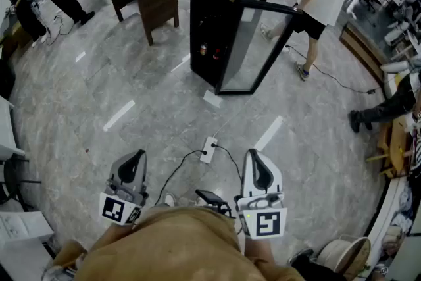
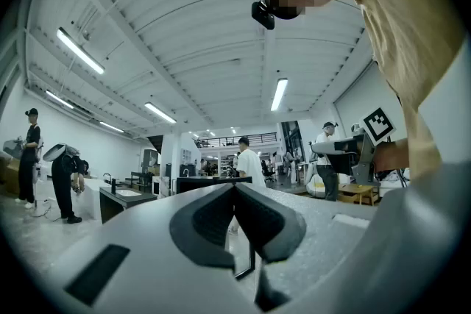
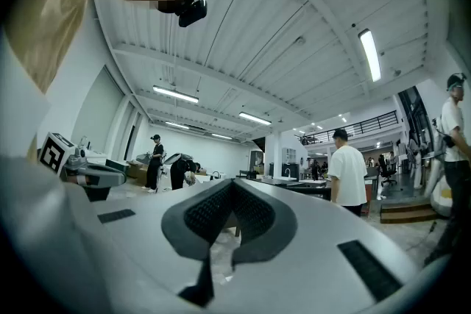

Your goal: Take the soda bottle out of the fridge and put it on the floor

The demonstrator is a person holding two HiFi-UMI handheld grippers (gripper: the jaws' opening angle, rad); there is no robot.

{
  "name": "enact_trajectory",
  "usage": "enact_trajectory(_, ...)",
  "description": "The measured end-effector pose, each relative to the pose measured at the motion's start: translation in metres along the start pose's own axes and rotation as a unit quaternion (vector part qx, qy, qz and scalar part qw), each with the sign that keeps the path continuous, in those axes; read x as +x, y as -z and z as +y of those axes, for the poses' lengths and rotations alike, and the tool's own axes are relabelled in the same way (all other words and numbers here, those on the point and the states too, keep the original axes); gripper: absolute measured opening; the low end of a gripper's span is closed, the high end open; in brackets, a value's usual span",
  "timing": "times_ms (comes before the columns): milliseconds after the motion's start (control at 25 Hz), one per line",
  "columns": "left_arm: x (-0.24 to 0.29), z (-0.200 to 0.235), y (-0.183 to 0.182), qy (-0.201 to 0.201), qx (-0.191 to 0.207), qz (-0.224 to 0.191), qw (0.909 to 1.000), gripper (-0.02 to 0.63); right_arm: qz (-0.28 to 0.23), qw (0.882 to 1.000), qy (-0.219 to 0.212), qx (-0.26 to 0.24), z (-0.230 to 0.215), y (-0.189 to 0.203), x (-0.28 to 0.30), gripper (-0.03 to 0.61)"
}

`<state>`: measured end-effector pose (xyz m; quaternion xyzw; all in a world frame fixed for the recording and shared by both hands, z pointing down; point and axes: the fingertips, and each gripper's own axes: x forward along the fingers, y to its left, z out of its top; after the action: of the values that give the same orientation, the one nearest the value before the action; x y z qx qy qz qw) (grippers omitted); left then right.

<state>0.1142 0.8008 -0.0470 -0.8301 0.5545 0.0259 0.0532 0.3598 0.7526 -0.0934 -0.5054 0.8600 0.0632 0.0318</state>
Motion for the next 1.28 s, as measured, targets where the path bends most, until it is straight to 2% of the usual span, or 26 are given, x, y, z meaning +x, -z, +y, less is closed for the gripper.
enact_trajectory(320, -0.016, 0.025, -0.001, 0.017, -0.006, 0.006, 0.9998, 0.0, 0.014, 1.0, 0.013, -0.002, 0.03, -0.004, 0.008, 0.0)
enact_trajectory(520, -0.035, 0.048, 0.019, 0.025, -0.018, 0.015, 0.9994, 0.0, 0.025, 0.999, 0.019, -0.009, 0.06, 0.002, 0.011, 0.0)
enact_trajectory(680, -0.035, 0.059, 0.03, 0.035, -0.025, 0.024, 0.9988, 0.0, 0.01, 1.0, 0.028, 0.0, 0.07, 0.0, 0.008, 0.0)
enact_trajectory(800, -0.022, 0.057, 0.032, 0.038, -0.027, 0.021, 0.9987, 0.0, 0.007, 0.999, 0.031, -0.006, 0.061, 0.002, 0.007, 0.002)
enact_trajectory(1040, 0.034, 0.032, 0.012, 0.042, -0.01, -0.003, 0.999, 0.0, -0.008, 0.999, 0.031, -0.007, 0.01, -0.001, 0.018, 0.002)
enact_trajectory(1280, 0.073, 0.013, -0.001, 0.02, 0.012, -0.015, 0.9996, 0.0, -0.016, 1.0, -0.002, 0.0, -0.026, 0.006, 0.032, 0.002)
